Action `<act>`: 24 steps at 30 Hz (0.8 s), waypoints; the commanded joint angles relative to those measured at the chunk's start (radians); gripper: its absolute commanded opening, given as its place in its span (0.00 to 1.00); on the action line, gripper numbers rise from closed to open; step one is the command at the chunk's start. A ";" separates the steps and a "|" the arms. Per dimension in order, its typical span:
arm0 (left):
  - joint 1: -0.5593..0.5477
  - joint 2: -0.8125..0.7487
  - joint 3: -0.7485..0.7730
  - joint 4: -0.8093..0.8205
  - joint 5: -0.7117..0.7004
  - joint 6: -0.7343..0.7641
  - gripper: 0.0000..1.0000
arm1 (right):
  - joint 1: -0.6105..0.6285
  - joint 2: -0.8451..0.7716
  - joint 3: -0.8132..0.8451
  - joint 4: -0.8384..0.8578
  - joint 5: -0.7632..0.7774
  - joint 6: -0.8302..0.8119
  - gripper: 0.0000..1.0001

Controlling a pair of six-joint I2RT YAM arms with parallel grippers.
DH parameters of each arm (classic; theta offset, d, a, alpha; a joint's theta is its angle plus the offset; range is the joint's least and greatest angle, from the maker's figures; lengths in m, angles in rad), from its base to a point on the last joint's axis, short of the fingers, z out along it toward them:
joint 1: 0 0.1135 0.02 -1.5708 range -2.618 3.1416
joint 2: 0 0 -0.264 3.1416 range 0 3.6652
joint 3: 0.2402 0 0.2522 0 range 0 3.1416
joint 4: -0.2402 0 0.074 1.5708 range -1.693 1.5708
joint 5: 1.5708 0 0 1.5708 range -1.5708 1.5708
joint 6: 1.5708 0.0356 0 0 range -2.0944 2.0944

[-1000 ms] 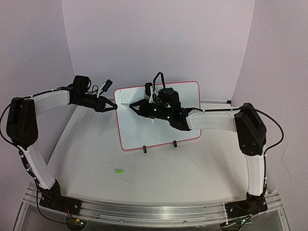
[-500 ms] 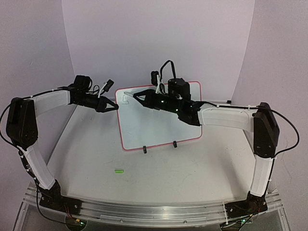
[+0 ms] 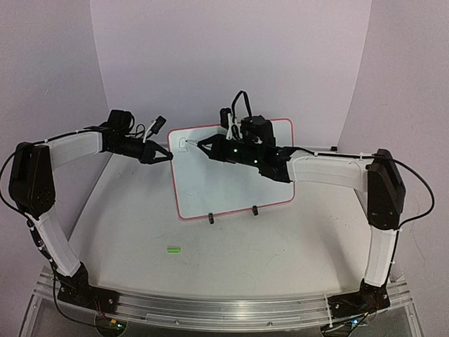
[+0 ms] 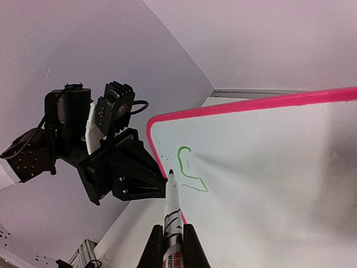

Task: Write a sentence on the whiteboard
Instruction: Write a sentence at the center of the board.

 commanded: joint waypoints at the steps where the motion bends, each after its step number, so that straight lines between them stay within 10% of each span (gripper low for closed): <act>1: -0.015 -0.004 -0.011 -0.038 -0.089 0.058 0.00 | -0.004 0.032 0.060 -0.010 0.021 -0.019 0.00; 24: -0.014 -0.002 -0.008 -0.042 -0.092 0.061 0.00 | -0.009 0.052 0.059 -0.039 0.112 -0.007 0.00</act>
